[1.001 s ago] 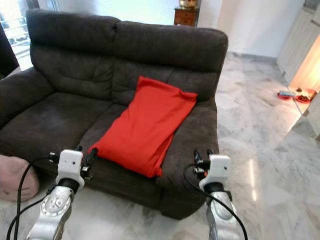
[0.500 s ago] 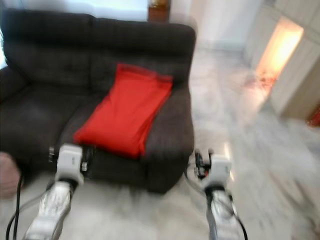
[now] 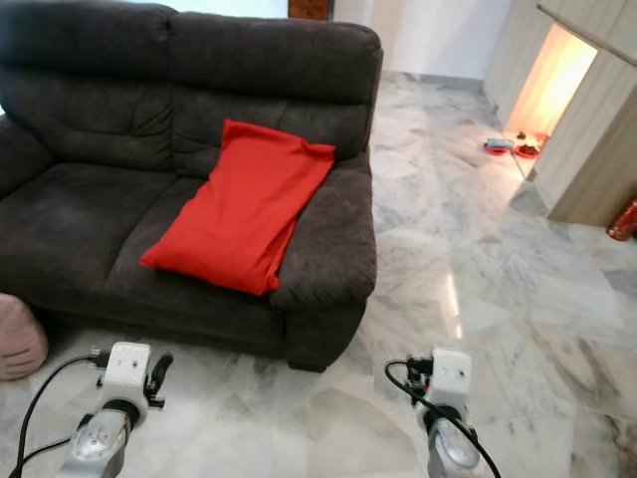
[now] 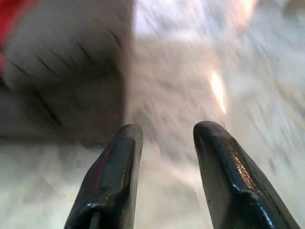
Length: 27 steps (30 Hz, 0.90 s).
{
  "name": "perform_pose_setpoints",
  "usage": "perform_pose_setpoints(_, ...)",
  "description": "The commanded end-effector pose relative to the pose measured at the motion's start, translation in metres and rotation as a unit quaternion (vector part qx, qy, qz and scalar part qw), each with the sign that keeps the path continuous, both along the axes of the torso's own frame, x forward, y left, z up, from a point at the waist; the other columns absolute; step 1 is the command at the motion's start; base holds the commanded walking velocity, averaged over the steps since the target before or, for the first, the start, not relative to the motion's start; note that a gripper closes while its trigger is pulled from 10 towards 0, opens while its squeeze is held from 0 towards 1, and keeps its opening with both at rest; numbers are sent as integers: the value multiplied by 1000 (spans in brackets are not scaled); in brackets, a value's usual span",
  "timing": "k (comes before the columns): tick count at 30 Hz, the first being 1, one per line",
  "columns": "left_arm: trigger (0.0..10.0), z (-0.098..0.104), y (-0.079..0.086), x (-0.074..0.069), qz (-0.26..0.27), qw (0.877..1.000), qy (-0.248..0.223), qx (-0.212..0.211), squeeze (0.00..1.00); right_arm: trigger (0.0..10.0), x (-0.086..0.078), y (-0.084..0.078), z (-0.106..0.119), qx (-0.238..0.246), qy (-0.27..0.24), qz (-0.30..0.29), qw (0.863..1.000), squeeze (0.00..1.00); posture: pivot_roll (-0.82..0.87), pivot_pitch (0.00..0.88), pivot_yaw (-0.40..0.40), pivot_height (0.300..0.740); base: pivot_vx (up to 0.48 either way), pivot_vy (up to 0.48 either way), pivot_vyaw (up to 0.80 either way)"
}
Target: Move the pillow to the sofa from floor
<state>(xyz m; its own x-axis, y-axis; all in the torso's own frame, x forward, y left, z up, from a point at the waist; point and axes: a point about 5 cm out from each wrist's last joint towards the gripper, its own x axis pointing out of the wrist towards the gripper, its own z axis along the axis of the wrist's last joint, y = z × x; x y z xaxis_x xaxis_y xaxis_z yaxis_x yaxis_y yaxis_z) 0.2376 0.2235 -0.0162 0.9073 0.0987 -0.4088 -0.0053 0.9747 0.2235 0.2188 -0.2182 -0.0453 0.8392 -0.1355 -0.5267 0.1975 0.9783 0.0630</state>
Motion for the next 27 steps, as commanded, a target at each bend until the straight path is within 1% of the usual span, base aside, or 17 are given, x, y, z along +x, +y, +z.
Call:
perform_pose_setpoints(1,10000,-14,8,-13,23,999,41,0,0,10000,-18,-3,-15,4,60,-23,998,0,89,0,-81,740,0,0,0)
perform_pose_setpoints(2,10000,-14,8,-13,23,999,41,0,0,10000,-18,-3,-15,4,60,-23,998,0,89,0,-81,740,0,0,0)
perform_pose_setpoints(3,10000,-19,9,-17,27,998,54,-1,0,10000,-23,-3,-19,1,75,-25,997,0,93,0,-79,740,0,0,0)
perform_pose_setpoints(4,10000,-28,12,-28,29,996,82,2,0,10000,-33,-2,-26,4,102,-27,994,0,98,0,-76,740,0,0,0)
perform_pose_setpoints(6,10000,-35,14,-36,34,994,103,5,0,10000,-41,1,-31,7,123,-24,992,0,99,0,-74,740,0,0,0)
perform_pose_setpoints(7,10000,-40,16,-45,43,992,122,6,0,10000,-46,5,-36,12,140,-26,990,0,99,0,-74,740,0,0,0)
perform_pose_setpoints(8,10000,-40,16,-45,43,992,122,6,0,10000,-46,5,-36,12,140,-26,990,0,99,0,-74,740,0,0,0)
perform_pose_setpoints(11,10000,-46,20,-53,56,988,144,6,0,10000,-51,10,-39,16,152,-26,988,0,106,0,-69,740,0,0,0)
perform_pose_setpoints(14,10000,-52,22,-61,57,984,170,8,0,10000,-54,15,-42,19,162,-25,986,0,98,0,-60,740,0,0,0)
perform_pose_setpoints(16,10000,-53,23,-63,59,983,175,9,0,10000,-55,16,-42,21,166,-30,985,0,93,0,-55,740,0,0,0)
perform_pose_setpoints(27,10000,-52,25,-59,67,982,177,2,0,10000,-56,14,-43,19,168,-25,985,0,92,0,-53,740,0,0,0)
